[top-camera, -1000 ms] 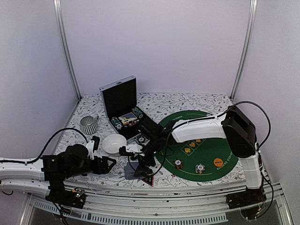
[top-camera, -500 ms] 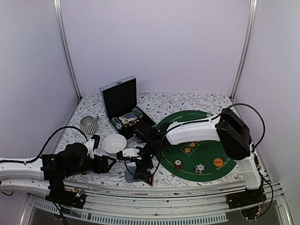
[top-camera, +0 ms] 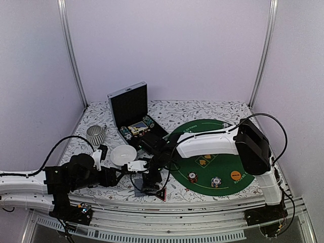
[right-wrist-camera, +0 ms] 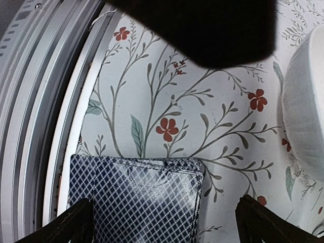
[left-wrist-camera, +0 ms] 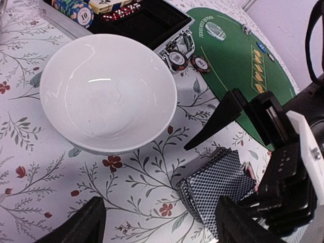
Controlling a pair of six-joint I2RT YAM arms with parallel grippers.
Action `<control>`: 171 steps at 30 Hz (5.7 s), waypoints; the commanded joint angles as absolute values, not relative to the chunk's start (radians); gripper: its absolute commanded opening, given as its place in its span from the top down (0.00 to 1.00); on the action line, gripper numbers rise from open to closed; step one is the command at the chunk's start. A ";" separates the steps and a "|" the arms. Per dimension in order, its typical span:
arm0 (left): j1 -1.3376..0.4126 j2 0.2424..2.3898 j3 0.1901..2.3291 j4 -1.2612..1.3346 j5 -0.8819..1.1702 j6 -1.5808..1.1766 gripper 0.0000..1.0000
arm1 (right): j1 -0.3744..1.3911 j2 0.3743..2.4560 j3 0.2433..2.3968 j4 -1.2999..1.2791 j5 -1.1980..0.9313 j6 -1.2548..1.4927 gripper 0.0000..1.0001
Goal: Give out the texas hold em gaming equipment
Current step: Adjust the face-down deck piles at the center of the board, then pick up the face-down deck piles from the center of the board, then pick up the poker card from the face-down deck piles.
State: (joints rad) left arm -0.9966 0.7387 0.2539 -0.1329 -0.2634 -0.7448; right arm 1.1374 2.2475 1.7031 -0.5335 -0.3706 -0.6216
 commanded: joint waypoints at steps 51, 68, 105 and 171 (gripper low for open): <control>-1.165 0.952 0.463 0.063 0.062 0.118 0.02 | 1.042 1.976 1.217 -0.071 -0.394 0.592 0.32; -1.128 1.402 0.714 -0.269 0.000 0.423 0.02 | 1.011 1.959 1.116 0.029 -0.416 0.603 0.30; -0.968 1.579 0.784 -0.347 0.205 0.382 0.08 | 0.989 1.882 1.065 0.053 -0.415 0.601 0.28; -1.056 1.276 0.830 -0.328 -0.089 0.392 0.41 | 0.964 1.844 1.157 -0.004 -0.389 0.505 0.20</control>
